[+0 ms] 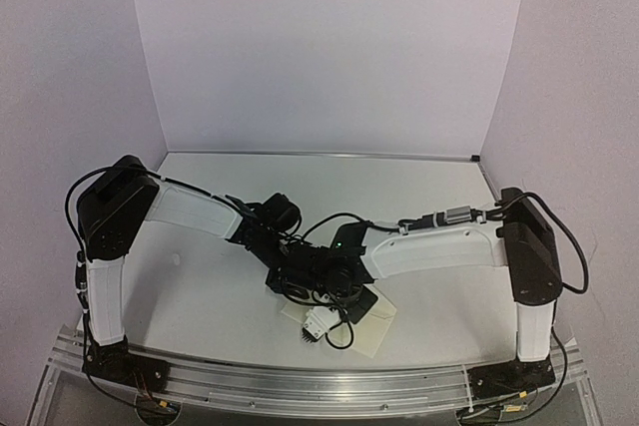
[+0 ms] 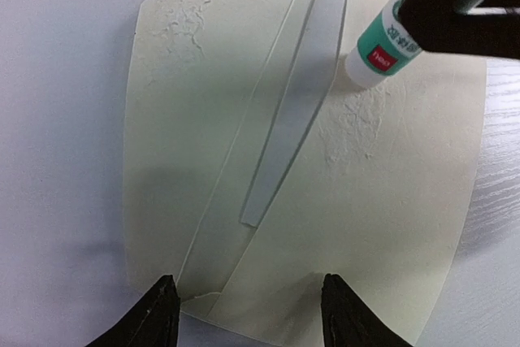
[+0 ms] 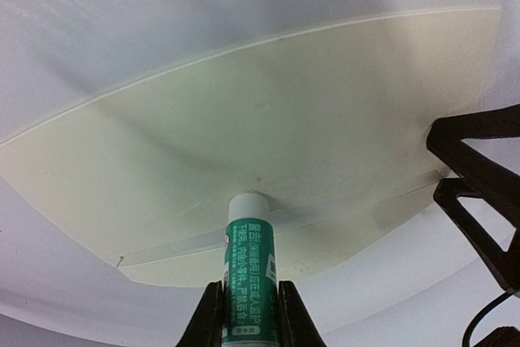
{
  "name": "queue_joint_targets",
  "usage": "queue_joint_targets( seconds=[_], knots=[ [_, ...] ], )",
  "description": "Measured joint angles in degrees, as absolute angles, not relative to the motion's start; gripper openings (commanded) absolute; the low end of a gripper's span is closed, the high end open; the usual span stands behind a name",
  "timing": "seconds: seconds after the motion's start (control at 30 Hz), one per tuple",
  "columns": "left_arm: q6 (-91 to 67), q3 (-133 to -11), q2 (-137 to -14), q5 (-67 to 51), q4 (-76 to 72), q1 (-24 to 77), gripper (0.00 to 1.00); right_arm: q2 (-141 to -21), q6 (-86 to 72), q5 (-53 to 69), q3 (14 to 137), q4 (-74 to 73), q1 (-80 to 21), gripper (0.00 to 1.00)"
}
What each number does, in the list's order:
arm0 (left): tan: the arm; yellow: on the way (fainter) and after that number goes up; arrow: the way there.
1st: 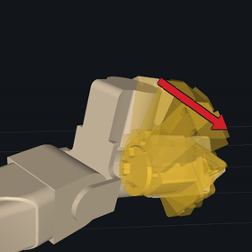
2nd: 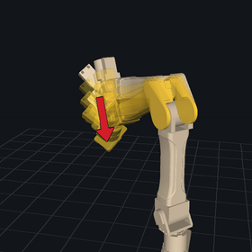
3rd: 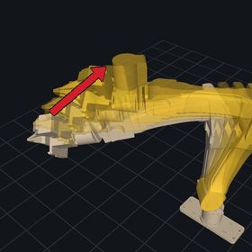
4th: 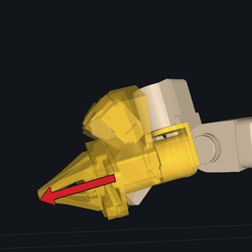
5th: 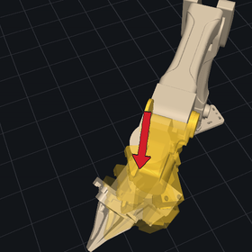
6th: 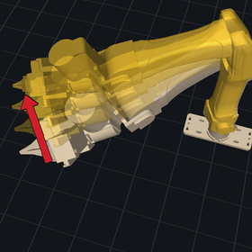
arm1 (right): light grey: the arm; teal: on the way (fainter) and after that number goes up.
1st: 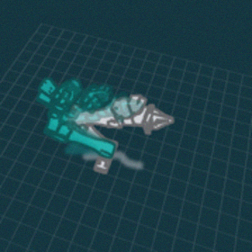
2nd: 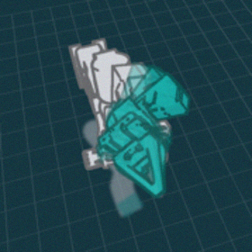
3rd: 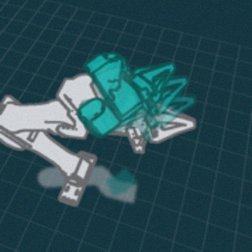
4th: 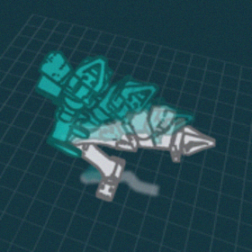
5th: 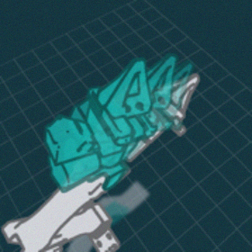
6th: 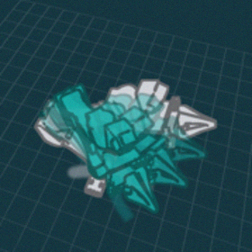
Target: Place the letter into the envelope and seal it
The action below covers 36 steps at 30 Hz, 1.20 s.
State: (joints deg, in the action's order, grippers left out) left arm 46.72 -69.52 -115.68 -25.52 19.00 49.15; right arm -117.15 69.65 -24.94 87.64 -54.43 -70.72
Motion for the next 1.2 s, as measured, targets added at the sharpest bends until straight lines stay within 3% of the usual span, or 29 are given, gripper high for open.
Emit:
queue_joint_targets(
  seconds=[0.3,0.83,1.2],
  knots=[
    [46.7,-69.5,-115.7,-25.5,19.0,49.1,0.59,-121.2,68.9,-26.8,92.9,-50.7,-70.0,0.0],
    [46.8,-69.5,-115.7,-25.5,19.0,49.2,0.59,-113.4,67.0,-24.8,82.1,-51.9,-71.9,0.0],
    [46.8,-69.5,-115.7,-25.5,19.0,49.2,0.59,-118.1,67.3,-24.4,89.0,-54.2,-71.5,0.0]
  ],
)
